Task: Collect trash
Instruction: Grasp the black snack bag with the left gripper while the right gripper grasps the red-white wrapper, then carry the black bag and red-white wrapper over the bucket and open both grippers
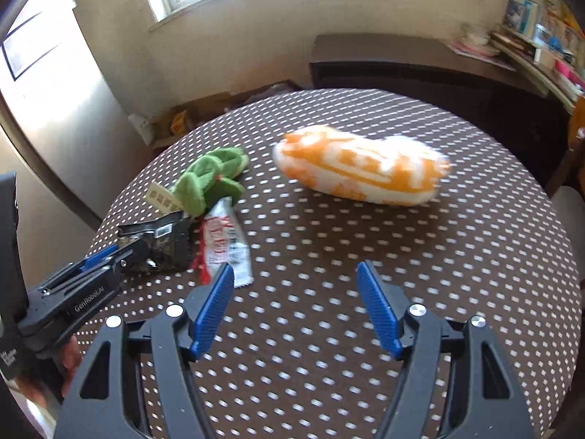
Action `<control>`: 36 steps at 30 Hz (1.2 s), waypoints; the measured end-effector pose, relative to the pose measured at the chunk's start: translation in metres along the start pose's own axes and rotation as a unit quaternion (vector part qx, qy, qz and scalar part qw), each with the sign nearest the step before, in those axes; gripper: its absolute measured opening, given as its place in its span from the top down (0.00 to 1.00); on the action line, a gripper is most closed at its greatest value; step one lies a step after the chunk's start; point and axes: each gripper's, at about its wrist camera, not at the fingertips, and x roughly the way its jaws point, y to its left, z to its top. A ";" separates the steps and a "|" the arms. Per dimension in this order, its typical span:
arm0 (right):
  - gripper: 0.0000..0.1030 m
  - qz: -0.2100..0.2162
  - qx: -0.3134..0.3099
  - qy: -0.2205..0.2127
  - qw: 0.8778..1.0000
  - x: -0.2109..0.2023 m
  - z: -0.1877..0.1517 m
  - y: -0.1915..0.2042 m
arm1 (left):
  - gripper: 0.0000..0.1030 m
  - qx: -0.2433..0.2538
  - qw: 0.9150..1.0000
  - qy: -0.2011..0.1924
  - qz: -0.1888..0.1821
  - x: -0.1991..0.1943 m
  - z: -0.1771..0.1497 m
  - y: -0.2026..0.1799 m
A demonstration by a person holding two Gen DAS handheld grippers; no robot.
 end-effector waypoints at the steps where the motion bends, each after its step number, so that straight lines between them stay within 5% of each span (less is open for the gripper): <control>1: 0.33 0.004 -0.005 0.006 1.000 0.006 0.003 0.006 | 0.72 -0.004 1.000 -0.001 -0.004 -0.001 0.000 0.004; 7: 0.33 0.002 -0.043 0.016 0.999 0.040 0.018 0.040 | 0.76 -0.013 1.000 -0.024 0.002 -0.016 -0.006 0.022; 9: 0.45 -0.023 -0.066 0.002 0.998 0.047 0.021 0.051 | 0.77 -0.016 0.999 -0.033 0.008 -0.024 -0.008 0.026; 10: 0.65 -0.034 -0.078 -0.008 0.996 0.049 0.022 0.055 | 0.77 -0.018 0.999 -0.040 0.009 -0.029 -0.009 0.030; 14: 0.66 0.008 -0.054 -0.001 0.999 0.046 0.022 0.050 | 0.78 -0.031 0.998 -0.057 0.013 -0.046 -0.014 0.042; 24: 0.68 0.037 -0.040 -0.024 0.998 -0.005 -0.003 0.050 | 0.78 -0.045 0.996 -0.073 0.024 -0.076 -0.031 0.057; 36: 0.68 0.081 -0.090 -0.037 0.992 -0.053 -0.036 0.114 | 0.78 -0.064 0.993 -0.091 0.049 -0.124 -0.066 0.086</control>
